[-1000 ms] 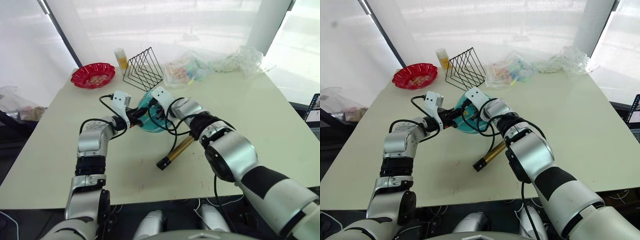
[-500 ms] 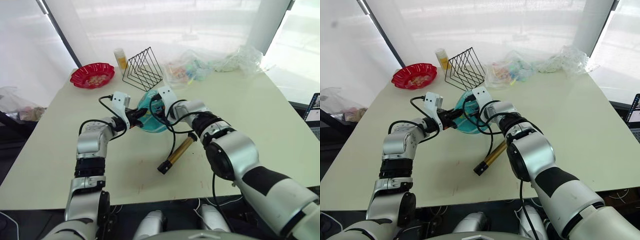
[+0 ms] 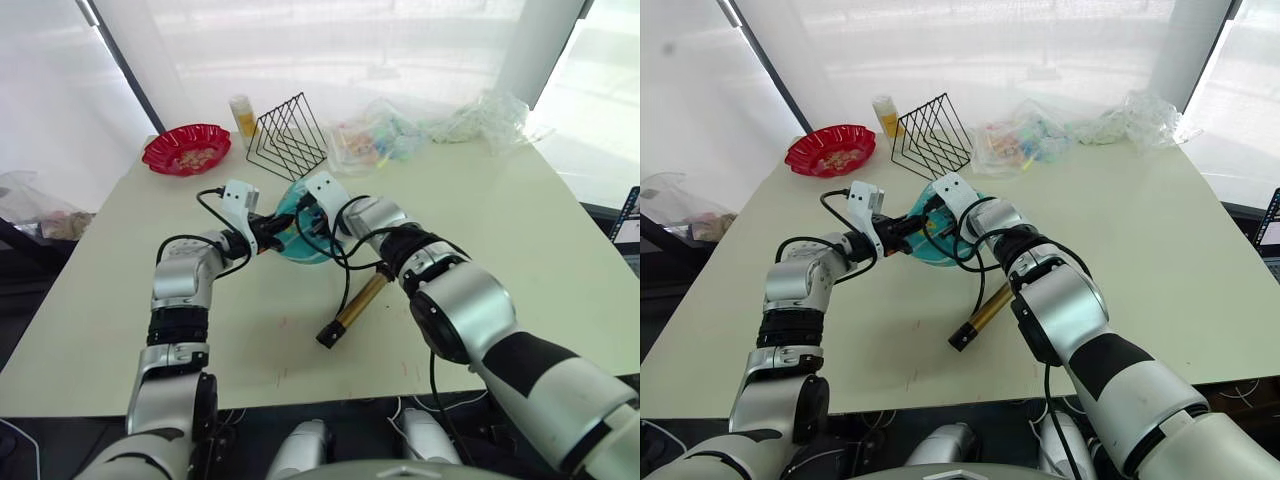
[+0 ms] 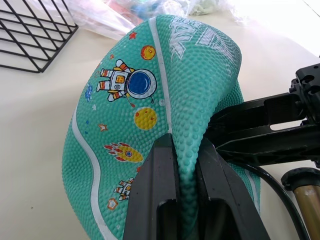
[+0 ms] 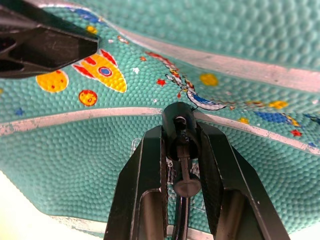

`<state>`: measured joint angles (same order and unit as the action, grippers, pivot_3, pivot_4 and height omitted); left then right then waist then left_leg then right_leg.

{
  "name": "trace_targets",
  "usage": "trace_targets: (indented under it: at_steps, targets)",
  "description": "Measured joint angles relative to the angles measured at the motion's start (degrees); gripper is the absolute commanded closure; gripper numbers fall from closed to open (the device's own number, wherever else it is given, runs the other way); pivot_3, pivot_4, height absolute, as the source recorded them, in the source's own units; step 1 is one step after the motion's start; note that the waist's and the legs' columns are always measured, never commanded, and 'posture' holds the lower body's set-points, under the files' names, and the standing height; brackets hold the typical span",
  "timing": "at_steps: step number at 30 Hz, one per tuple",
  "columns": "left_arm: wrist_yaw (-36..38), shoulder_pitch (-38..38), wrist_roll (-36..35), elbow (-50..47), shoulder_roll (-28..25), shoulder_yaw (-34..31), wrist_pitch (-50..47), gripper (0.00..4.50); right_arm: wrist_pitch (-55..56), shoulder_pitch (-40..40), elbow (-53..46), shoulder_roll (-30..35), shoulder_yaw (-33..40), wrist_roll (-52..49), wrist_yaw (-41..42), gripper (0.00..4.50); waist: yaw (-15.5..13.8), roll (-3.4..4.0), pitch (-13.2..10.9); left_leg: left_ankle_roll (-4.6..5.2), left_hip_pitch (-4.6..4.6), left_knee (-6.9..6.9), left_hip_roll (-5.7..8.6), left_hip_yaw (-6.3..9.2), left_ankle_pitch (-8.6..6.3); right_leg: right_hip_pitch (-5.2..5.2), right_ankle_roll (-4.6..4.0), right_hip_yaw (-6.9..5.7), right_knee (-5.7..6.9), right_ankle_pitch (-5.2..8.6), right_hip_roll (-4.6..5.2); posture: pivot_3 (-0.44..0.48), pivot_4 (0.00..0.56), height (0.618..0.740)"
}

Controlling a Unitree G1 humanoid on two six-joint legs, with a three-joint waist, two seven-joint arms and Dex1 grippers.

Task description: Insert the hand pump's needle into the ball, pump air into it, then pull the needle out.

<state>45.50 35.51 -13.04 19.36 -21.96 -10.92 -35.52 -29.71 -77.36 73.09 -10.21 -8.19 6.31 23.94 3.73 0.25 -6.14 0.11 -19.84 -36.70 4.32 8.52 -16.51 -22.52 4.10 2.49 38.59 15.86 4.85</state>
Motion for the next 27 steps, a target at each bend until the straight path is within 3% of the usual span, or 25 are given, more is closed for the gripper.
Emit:
trace_targets:
  at_steps: [11,14,16,20,27]
  targets:
    - [2.3,1.8,0.0,3.9,-0.5,1.2,2.6,4.5,1.2,0.0,-2.1,0.3,-9.4,8.8,5.3,4.18,-0.6,0.01,0.0,-0.01,-0.02,0.02,0.03,0.07,0.0,0.0,0.0,-0.04,-0.04,0.0,0.01,0.0,0.15,0.74]
    - [2.6,2.0,-0.1,3.8,-0.2,1.9,3.1,4.5,0.9,0.1,-2.4,0.5,-10.4,9.8,6.3,2.77,-1.0,0.02,-0.1,-0.01,-0.03,0.04,0.04,0.09,0.0,0.0,0.0,-0.06,-0.06,0.0,0.01,0.0,0.15,0.74]
    - [2.6,2.3,0.0,4.0,-0.1,2.3,3.7,4.5,0.3,0.3,-3.4,0.7,-11.2,10.5,7.8,1.59,-1.3,0.0,-0.2,-0.02,-0.08,0.05,0.04,0.14,0.01,-0.02,0.0,-0.1,-0.11,0.0,0.01,0.0,0.15,0.74]
    - [2.5,2.5,0.1,4.4,-0.1,2.3,4.1,4.5,-0.9,0.8,-5.1,1.3,-11.3,10.4,9.9,0.14,-1.3,0.02,-0.3,-0.02,-0.07,0.06,0.09,0.27,0.01,-0.03,-0.02,-0.1,-0.11,-0.01,0.0,0.0,0.15,0.74]
    - [2.6,3.1,0.1,4.3,0.9,2.7,5.1,4.5,-6.2,7.7,-20.6,6.8,-11.2,8.5,15.7,0.03,-1.9,0.06,-0.7,-0.34,-0.36,0.04,0.55,1.2,0.22,-0.16,-0.05,-0.42,-0.24,-0.05,0.09,0.0,0.15,0.74]
